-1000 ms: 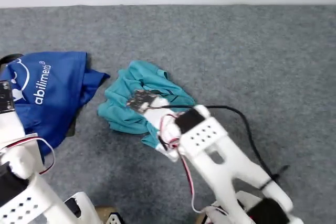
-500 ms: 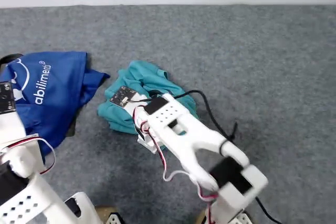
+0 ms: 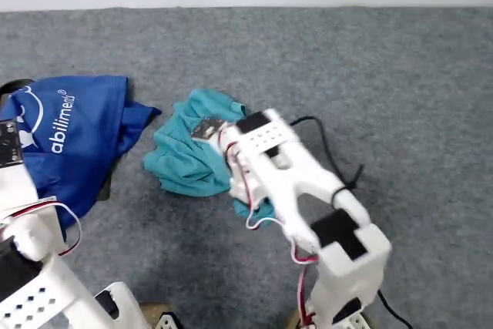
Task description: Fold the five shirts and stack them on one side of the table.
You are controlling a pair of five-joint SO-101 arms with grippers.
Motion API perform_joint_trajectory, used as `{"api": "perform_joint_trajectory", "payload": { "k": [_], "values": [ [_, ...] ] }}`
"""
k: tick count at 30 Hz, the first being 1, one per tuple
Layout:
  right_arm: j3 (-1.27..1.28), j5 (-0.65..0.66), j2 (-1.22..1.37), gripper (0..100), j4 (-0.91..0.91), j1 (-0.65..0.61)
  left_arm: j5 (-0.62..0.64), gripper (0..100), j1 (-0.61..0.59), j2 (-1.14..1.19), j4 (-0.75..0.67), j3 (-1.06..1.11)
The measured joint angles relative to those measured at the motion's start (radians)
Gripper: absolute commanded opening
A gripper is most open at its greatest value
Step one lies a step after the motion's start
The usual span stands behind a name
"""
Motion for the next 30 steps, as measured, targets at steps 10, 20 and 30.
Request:
{"api": "perform_joint_trajectory", "payload": {
  "k": [10,20,30],
  "values": [
    [-0.132,0.318,-0.301,1.0,0.227,0.292,0.0,2,0.0,0.0,0.0,0.0],
    [-0.288,0.454,-0.526,1.0,0.239,0.497,0.0,2,0.074,0.0,0.0,0.0],
    [-0.292,0.457,-0.732,0.9,0.138,0.582,0.0,2,0.316,0.0,0.0,0.0]
  ]
}}
